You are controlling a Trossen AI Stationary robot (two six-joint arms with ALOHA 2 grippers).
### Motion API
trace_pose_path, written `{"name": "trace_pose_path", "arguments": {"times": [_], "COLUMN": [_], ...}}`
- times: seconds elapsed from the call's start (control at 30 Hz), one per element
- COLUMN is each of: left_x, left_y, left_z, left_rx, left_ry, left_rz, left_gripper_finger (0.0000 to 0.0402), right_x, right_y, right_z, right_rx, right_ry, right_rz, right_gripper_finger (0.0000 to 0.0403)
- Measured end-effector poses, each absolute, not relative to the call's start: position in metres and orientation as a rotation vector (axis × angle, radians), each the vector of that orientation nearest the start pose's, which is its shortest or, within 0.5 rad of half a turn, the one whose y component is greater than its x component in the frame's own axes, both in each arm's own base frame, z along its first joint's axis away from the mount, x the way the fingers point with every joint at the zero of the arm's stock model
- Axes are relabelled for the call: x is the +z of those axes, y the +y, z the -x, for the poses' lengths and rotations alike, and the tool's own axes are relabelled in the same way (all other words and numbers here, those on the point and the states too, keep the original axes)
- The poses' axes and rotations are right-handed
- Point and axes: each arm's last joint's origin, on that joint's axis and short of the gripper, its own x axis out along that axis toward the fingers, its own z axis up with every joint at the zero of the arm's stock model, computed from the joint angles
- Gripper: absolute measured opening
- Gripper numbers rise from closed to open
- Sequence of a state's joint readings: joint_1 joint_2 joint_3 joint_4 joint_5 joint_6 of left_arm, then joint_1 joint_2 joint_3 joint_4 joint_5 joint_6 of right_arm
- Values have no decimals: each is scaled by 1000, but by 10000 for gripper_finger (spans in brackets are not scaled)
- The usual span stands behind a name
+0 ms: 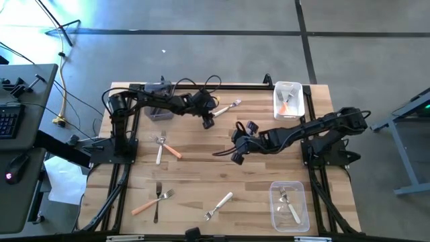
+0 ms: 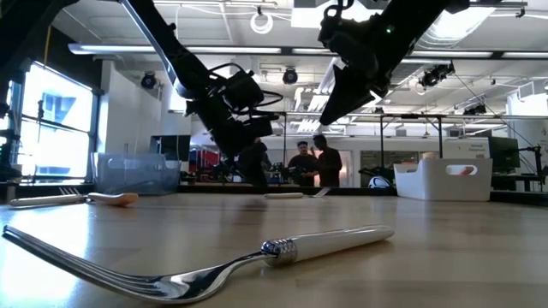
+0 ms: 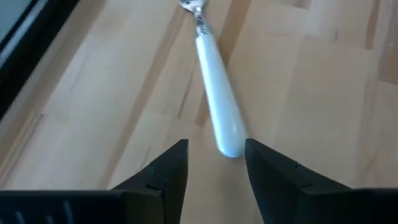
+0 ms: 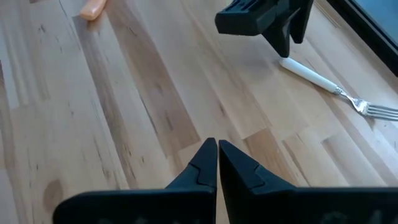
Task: Sort silverware by color (type)
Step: Put the top white fork into the transparent bin
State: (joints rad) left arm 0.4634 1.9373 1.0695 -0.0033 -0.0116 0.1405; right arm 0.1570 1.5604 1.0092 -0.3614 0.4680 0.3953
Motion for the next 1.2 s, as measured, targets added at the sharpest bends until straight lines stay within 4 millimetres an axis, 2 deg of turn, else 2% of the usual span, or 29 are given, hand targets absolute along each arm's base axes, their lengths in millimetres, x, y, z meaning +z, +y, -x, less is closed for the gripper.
{"name": "trace_pose_path", "arguments": {"times": [0.17,0.27,0.33,0.43,0.57,0.67,0.8,1.0,1.1,1.2], "left_x": [126,124,126,134,135,143,148,153,155,154], "left_y": [170,168,165,160,152,145,133,123,122,121], "left_z": [-339,-337,-332,-322,-290,-268,-243,-225,-223,-221], "left_rx": [373,354,338,335,384,424,444,447,447,433], "left_ry": [911,949,958,855,725,596,504,425,407,411], "left_rz": [57,48,69,108,202,244,271,256,258,253], "left_gripper_finger": [147,138,120,78,17,6,15,7,3,1], "right_x": [217,217,217,216,209,196,177,171,172,169], "right_y": [36,26,5,-39,-98,-129,-153,-176,-190,-205], "right_z": [-313,-315,-316,-315,-313,-314,-317,-333,-348,-358], "right_rx": [-460,-537,-608,-733,-784,-796,-870,-993,-1045,-1124], "right_ry": [783,745,727,702,648,598,551,560,606,734], "right_rz": [-106,-236,-369,-579,-758,-909,-1059,-1236,-1281,-1313], "right_gripper_finger": [0,0,0,0,0,10,53,134,153,157]}}
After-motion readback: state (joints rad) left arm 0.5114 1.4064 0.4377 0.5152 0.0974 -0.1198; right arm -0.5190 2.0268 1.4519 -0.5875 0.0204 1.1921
